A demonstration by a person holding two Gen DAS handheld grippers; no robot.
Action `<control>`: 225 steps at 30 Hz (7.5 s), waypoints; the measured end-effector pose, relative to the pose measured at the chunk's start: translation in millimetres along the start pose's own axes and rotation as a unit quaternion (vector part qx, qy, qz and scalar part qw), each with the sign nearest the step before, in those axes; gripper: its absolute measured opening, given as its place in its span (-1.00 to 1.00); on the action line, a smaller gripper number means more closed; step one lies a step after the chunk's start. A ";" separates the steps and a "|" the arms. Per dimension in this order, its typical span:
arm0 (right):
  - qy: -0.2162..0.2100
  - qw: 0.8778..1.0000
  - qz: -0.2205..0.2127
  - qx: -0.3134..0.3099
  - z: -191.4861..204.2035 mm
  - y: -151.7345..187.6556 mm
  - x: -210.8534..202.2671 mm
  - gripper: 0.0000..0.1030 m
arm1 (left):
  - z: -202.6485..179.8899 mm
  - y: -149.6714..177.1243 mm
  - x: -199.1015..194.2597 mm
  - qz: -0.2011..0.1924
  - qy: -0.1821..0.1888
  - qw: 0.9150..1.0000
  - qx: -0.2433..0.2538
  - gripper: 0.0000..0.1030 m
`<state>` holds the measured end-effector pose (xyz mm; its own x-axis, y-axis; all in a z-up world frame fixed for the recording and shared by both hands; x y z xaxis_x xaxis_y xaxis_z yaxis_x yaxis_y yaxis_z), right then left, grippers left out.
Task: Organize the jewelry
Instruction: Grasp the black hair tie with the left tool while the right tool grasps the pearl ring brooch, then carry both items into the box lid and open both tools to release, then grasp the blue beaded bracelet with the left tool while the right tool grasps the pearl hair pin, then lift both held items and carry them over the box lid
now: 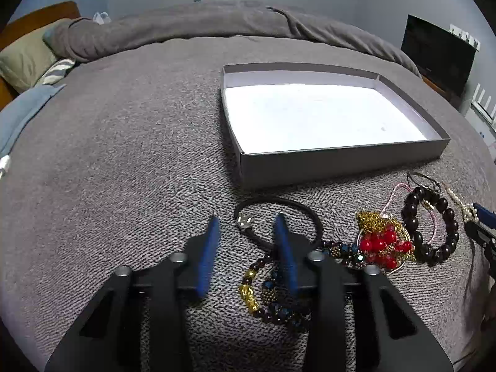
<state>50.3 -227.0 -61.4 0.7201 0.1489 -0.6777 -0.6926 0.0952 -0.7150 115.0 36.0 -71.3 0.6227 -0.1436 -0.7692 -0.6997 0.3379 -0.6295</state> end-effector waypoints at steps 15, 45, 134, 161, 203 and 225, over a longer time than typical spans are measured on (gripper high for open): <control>-0.018 0.999 -0.045 0.015 -3.6 -11.3 -20.2 -0.23 | -3.9 -9.2 -26.2 -0.053 -0.005 0.999 0.000 -0.83; -0.011 0.994 -0.092 0.051 -12.8 -156.7 49.2 -0.23 | 12.5 -138.9 11.8 -0.085 0.020 0.996 0.016 -0.83; -0.020 0.991 -0.123 0.051 -30.4 -57.4 -28.5 0.90 | -27.4 -13.6 -48.4 -0.098 -0.052 0.994 0.023 0.82; -0.020 0.998 -0.050 0.033 -18.4 -27.7 -13.9 0.34 | -36.3 26.0 -47.4 -0.063 -0.008 0.998 0.026 -0.28; -0.013 1.000 0.019 0.001 -2.7 -10.2 18.0 -0.78 | -28.1 28.0 -27.3 -0.018 -0.014 0.999 0.027 -0.83; -0.034 0.997 -0.058 0.028 -10.7 -35.8 -14.4 -1.00 | -28.1 -1.7 -79.4 -0.125 0.001 0.992 0.030 -0.85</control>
<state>65.1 -243.1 -27.8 0.7926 0.2003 -0.5759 -0.6070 0.1699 -0.7763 56.8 20.7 -12.2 0.7727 -0.2317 -0.5910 -0.5024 0.3458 -0.7924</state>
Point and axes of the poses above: each gripper's, at about its wrist camera, not at the fingertips, and x roughly the way its jaws point, z to its left, y to its underside, the point moved 6 cm from there along x, roughly the way its jaws point, and after that the axes turned 13 degrees about x, right-handed, at the moved point
